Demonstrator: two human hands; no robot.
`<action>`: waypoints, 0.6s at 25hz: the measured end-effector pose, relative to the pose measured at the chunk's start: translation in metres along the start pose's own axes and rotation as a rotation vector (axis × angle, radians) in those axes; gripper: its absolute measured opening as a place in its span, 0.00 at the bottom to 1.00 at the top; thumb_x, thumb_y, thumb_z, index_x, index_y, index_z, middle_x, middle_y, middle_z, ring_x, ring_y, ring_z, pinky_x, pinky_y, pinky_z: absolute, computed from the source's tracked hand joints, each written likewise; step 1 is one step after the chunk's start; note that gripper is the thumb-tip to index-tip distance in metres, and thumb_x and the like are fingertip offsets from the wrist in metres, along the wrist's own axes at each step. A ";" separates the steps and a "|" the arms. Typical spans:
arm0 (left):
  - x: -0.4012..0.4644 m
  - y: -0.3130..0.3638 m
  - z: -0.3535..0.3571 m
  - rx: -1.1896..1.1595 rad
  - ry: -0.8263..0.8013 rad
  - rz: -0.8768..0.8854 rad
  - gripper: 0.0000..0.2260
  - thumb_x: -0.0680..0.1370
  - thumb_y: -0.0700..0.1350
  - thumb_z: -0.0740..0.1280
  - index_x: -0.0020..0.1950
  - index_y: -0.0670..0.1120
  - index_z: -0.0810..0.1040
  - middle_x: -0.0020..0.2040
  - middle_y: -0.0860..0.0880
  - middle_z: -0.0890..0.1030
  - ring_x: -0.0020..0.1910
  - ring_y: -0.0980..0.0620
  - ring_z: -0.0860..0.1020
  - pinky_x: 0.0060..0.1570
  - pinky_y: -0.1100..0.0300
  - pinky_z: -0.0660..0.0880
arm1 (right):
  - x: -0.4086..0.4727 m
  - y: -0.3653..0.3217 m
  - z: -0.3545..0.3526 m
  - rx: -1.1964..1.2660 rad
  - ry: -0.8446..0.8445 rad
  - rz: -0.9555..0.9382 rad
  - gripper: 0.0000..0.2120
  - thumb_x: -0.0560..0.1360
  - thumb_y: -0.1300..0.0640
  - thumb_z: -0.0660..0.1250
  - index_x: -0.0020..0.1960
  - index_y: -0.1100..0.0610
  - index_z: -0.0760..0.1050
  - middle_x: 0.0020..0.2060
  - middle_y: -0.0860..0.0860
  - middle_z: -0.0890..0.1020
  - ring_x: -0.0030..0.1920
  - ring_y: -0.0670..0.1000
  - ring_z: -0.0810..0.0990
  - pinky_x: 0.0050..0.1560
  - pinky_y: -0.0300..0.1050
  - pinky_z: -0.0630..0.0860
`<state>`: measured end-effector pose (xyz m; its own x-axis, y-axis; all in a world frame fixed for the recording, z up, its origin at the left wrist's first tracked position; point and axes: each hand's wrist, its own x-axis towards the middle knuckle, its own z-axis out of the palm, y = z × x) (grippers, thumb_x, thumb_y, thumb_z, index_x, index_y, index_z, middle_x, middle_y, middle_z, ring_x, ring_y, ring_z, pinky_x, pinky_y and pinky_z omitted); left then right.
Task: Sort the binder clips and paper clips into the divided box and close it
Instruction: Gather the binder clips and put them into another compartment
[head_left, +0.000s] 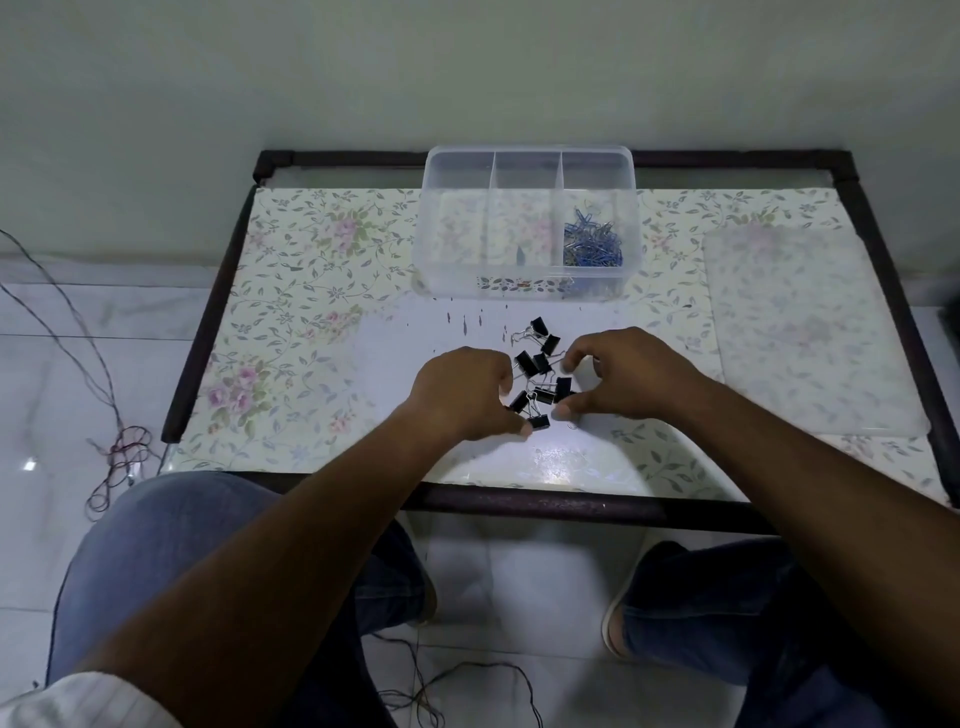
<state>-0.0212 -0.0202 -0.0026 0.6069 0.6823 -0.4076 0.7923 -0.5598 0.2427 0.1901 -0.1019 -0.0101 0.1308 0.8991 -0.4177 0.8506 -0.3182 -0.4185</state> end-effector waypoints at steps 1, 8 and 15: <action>-0.001 0.002 0.002 0.050 -0.004 0.006 0.24 0.67 0.68 0.77 0.52 0.53 0.79 0.47 0.55 0.81 0.50 0.51 0.78 0.44 0.56 0.71 | 0.001 0.000 0.003 0.024 0.001 0.007 0.27 0.61 0.33 0.82 0.55 0.41 0.81 0.40 0.37 0.74 0.48 0.48 0.78 0.49 0.47 0.76; 0.005 -0.002 0.012 0.036 0.031 -0.036 0.07 0.76 0.49 0.73 0.48 0.47 0.79 0.46 0.50 0.81 0.49 0.48 0.81 0.42 0.56 0.75 | 0.004 0.002 -0.001 0.230 0.077 -0.018 0.09 0.73 0.45 0.77 0.48 0.48 0.83 0.32 0.45 0.77 0.32 0.46 0.73 0.36 0.44 0.70; 0.015 -0.008 -0.024 -0.575 0.189 -0.271 0.15 0.82 0.47 0.58 0.37 0.43 0.66 0.34 0.46 0.71 0.32 0.46 0.68 0.29 0.58 0.61 | 0.004 -0.011 -0.014 1.526 -0.084 0.105 0.14 0.76 0.52 0.52 0.36 0.57 0.67 0.32 0.51 0.64 0.33 0.51 0.60 0.34 0.45 0.54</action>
<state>-0.0168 0.0062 0.0102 0.3402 0.8638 -0.3717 0.7941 -0.0522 0.6055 0.1882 -0.0907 0.0047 0.0824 0.8514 -0.5181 -0.4852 -0.4198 -0.7670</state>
